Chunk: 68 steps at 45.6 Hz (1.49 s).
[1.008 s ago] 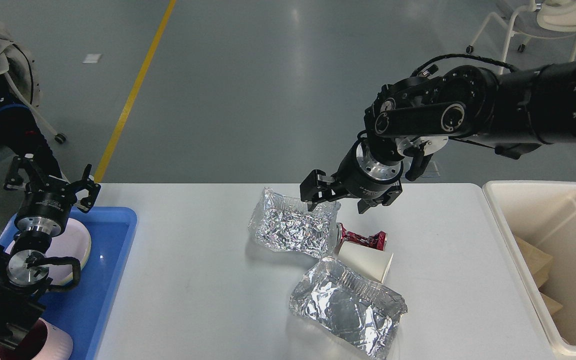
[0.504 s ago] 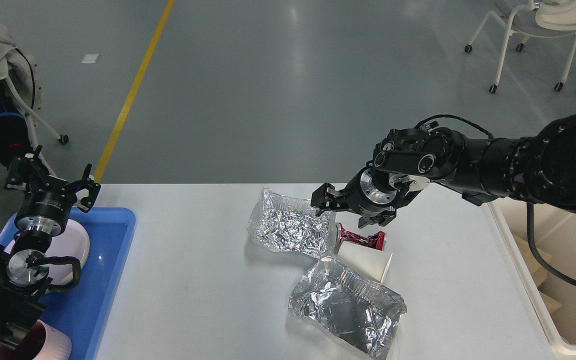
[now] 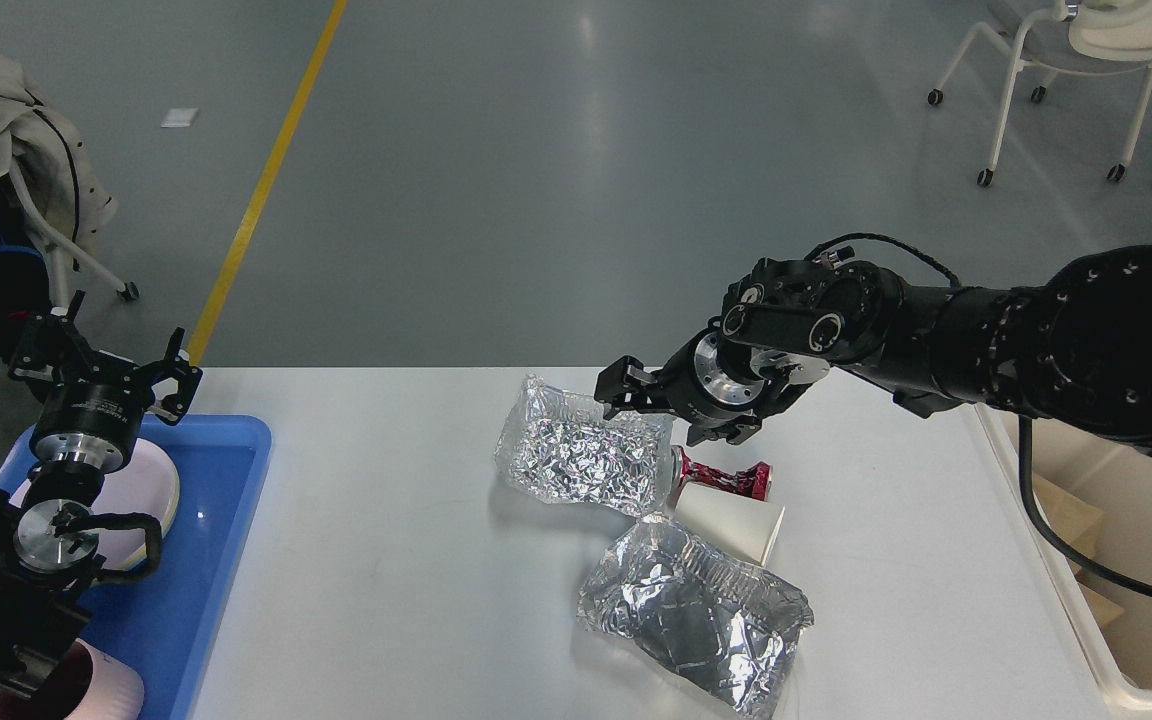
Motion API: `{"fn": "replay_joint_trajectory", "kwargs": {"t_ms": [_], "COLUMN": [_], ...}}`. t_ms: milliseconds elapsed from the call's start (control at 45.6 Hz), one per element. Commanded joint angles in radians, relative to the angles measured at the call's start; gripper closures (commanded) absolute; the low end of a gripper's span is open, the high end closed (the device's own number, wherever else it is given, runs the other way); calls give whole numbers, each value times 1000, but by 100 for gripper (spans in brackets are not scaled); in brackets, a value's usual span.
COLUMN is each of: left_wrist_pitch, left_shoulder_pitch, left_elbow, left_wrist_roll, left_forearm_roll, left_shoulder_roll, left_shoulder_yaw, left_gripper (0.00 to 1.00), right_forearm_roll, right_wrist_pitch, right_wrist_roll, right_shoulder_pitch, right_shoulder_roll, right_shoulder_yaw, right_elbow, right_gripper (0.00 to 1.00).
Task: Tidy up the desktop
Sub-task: 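Move the right gripper over the crumpled foil piece farther from robot, then lower the right gripper and close it on the foil piece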
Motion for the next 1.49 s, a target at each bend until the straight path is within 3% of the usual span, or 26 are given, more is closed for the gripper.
{"fn": "replay_joint_trajectory", "kwargs": {"t_ms": [0, 1183, 1468], "left_wrist_pitch": [0, 0, 0], "left_shoulder_pitch": [0, 0, 0], "left_elbow": [0, 0, 0], "left_wrist_roll": [0, 0, 0], "left_forearm_roll": [0, 0, 0], "left_shoulder_roll": [0, 1, 1], "left_shoulder_yaw": [0, 0, 0], "left_gripper": [2, 2, 2], "right_forearm_roll": [1, 25, 42], "right_wrist_pitch": [1, 26, 32], "right_wrist_roll": [-1, -14, -41], "right_shoulder_pitch": [0, -5, -11], "right_shoulder_roll": [3, 25, 32], "right_shoulder_yaw": [0, -2, -2], "right_elbow": [-3, -46, -61], "right_gripper": [0, 0, 0]}}
